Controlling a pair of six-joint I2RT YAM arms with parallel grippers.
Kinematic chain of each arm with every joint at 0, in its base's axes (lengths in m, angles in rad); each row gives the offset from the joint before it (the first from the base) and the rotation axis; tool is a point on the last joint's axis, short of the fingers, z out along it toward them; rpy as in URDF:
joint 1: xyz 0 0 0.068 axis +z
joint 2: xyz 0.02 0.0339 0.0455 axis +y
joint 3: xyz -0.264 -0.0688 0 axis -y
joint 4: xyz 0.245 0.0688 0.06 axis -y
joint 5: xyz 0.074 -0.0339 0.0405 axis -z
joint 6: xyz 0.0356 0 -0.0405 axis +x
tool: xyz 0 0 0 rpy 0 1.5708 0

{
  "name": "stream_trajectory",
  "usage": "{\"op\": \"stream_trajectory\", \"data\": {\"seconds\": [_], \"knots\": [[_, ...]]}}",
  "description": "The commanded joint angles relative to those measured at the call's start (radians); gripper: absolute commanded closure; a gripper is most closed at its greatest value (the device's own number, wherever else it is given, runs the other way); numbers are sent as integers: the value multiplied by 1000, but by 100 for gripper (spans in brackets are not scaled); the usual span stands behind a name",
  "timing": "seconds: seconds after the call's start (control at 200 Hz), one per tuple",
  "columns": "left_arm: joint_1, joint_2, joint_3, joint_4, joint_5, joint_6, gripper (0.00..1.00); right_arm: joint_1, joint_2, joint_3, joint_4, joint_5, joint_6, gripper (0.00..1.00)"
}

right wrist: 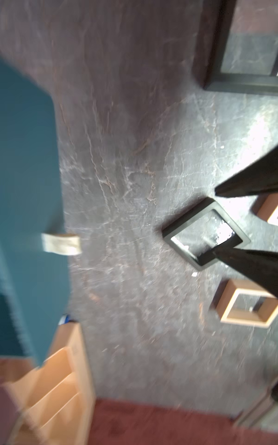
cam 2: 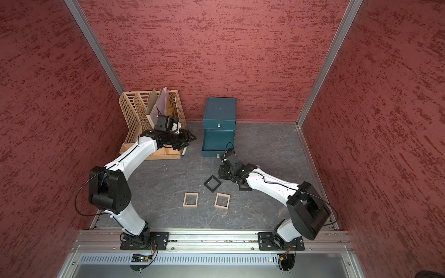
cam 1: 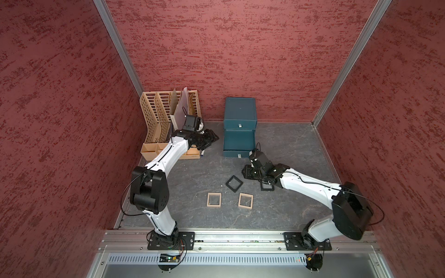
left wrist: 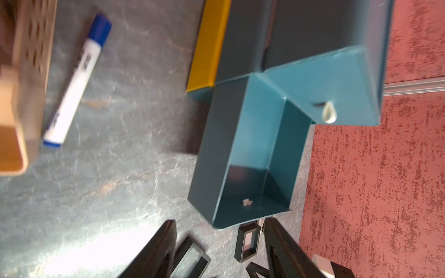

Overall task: Place the brooch boxes into the drawer by color
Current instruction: Pick up the brooch box from the center of the board.

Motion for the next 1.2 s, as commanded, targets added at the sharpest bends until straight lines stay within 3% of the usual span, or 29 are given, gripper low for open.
{"op": "stream_trajectory", "data": {"seconds": [0.0, 0.145, 0.271, 0.486, 0.741, 1.192], "knots": [[3, -70, -58, 88, 25, -19, 39, 24, 51, 53, -28, 21, -105, 68], [-2, -108, -132, 105, 34, -29, 39, 35, 99, 59, -7, -12, -190, 68], [-2, -129, -160, 104, 35, -24, 40, 73, 117, 74, -5, -33, -323, 38], [1, -154, -172, 94, 27, -17, 40, 110, 199, 179, -132, -21, -505, 2], [18, -166, -175, 82, 30, -5, 40, 149, 310, 287, -262, 35, -618, 2], [27, -183, -178, 81, 32, -7, 40, 161, 408, 322, -294, 133, -622, 4]]}}
